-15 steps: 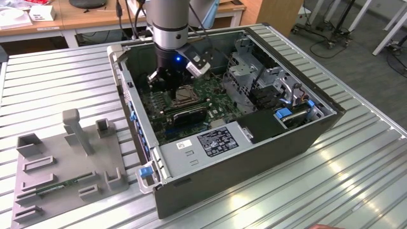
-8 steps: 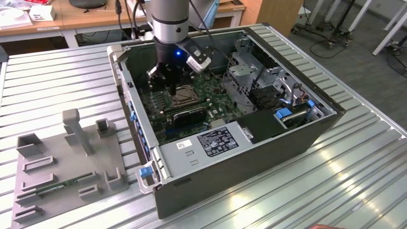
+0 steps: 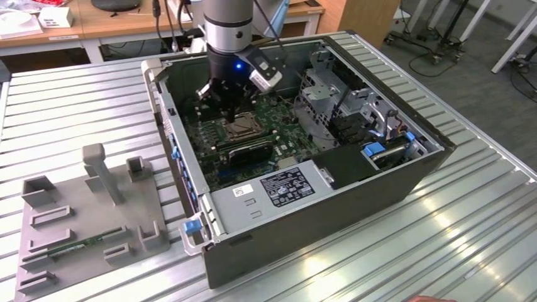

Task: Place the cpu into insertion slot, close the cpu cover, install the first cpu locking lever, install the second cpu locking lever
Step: 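Install the second cpu locking lever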

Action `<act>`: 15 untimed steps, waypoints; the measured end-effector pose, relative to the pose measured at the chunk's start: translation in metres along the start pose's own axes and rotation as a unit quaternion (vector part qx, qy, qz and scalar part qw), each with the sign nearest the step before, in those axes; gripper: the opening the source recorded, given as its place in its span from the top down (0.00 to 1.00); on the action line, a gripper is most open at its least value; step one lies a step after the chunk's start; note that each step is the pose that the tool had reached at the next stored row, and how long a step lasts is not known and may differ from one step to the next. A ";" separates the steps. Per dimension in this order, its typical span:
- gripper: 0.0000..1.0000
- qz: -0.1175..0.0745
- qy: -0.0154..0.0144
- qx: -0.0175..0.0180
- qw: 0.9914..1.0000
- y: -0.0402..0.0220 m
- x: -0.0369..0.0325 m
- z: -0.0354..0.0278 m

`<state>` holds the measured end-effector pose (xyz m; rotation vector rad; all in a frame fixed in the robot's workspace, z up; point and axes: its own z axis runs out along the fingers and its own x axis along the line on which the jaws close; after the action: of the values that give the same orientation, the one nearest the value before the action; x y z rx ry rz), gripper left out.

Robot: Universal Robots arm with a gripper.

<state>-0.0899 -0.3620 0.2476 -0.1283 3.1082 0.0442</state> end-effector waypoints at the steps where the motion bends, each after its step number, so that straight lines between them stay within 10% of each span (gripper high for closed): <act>1: 0.89 0.000 0.000 0.000 1.000 -0.0001 -0.0019 0.0000; 15: 0.89 0.001 0.002 0.000 1.000 -0.0062 -0.0141 0.0002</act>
<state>-0.0754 -0.3670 0.2476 -0.1260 3.1116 0.0427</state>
